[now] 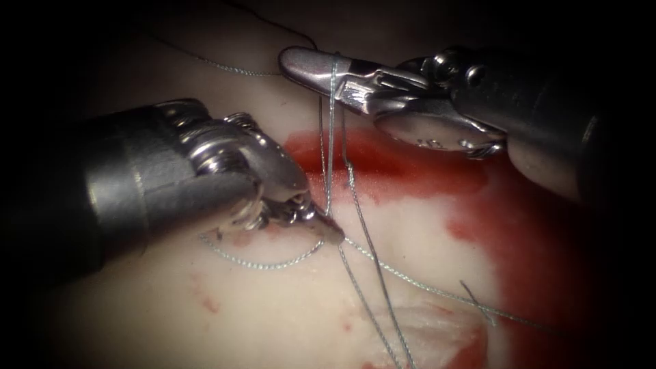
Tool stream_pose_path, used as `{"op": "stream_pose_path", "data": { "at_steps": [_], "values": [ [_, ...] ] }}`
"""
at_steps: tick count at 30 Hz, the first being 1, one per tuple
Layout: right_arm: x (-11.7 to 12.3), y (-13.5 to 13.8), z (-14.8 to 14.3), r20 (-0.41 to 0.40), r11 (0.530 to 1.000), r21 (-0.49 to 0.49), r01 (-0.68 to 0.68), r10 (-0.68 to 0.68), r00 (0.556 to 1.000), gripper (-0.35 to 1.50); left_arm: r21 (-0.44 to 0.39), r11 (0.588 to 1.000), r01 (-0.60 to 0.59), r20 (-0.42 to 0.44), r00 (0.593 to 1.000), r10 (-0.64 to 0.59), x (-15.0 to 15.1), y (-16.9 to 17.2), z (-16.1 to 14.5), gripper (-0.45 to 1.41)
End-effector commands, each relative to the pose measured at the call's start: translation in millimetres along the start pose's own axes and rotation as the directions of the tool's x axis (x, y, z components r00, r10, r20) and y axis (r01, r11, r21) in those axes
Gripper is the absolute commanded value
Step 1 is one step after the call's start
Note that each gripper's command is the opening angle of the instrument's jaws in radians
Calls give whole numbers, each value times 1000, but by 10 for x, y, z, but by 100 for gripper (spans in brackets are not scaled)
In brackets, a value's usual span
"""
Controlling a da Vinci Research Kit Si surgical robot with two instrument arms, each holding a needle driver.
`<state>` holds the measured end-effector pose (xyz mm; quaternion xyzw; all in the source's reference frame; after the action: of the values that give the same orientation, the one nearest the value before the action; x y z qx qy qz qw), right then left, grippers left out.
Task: Wound Closure
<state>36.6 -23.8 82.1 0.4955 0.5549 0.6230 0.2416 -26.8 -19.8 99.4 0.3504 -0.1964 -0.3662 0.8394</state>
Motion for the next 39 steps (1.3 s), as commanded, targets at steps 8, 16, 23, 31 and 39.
{"op": "stream_pose_path", "data": {
  "at_steps": [8,16,23,31,39],
  "values": [
    [9,-2,11,-34,995,93,-28,31,999,-35,120,981,152,-8,988,-152,-5,3,9,-45],
    [11,-1,-4,53,994,105,-31,25,998,-35,-44,952,302,-69,950,-304,-4,31,-2,-45],
    [9,5,-11,167,992,117,-35,15,986,-35,-188,961,205,-118,966,-229,-37,63,-7,-45],
    [8,6,-14,284,979,188,-81,25,958,-35,-303,939,163,-153,964,-217,-58,78,-1,-45],
    [10,2,-28,433,996,93,-13,-28,901,-35,-346,928,136,-162,966,-202,-65,81,-2,-45]
  ]
}}
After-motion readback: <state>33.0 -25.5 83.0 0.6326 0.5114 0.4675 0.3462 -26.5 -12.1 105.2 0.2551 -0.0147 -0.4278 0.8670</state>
